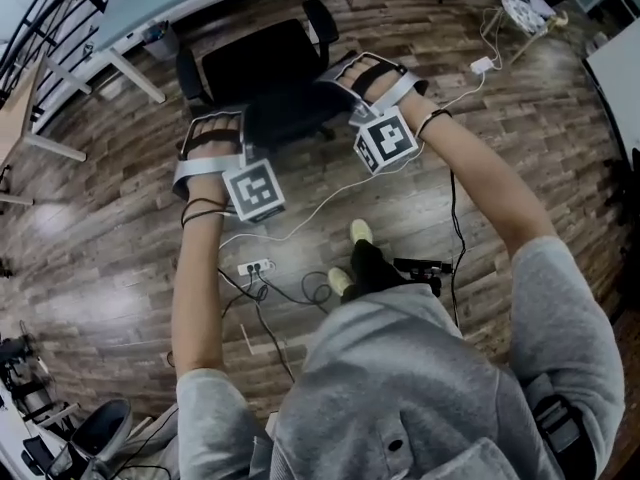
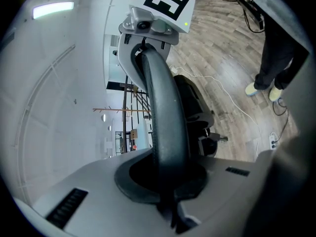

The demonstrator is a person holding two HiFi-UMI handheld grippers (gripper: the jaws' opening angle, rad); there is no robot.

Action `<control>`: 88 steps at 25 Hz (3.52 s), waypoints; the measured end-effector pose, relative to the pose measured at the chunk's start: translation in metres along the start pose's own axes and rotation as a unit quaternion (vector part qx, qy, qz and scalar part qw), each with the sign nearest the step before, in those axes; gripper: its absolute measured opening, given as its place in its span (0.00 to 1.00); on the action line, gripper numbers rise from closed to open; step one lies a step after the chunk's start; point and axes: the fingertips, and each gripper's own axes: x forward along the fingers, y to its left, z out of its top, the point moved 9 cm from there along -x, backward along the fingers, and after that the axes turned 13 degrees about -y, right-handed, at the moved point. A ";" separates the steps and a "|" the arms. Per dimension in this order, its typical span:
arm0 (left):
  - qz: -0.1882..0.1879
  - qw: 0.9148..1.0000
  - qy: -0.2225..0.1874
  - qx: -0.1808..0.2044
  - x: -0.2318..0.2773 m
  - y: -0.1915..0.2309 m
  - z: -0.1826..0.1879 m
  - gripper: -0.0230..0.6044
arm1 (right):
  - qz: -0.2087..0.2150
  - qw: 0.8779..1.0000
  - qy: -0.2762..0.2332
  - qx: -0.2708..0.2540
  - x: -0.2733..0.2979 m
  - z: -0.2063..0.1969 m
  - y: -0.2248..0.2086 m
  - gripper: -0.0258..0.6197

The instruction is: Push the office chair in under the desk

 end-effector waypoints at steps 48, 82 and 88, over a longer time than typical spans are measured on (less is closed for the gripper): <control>0.011 0.999 0.038 0.005 0.149 0.088 -0.046 0.08 | -0.026 0.998 -0.054 -0.007 0.099 -0.151 -0.056 0.09; 0.044 0.999 -0.023 0.019 0.193 0.119 -0.137 0.08 | 0.029 0.999 -0.019 0.035 0.186 -0.159 -0.097 0.09; 0.054 0.997 -0.043 0.028 0.213 0.128 -0.162 0.08 | 0.032 0.999 -0.009 0.036 0.215 -0.170 -0.107 0.09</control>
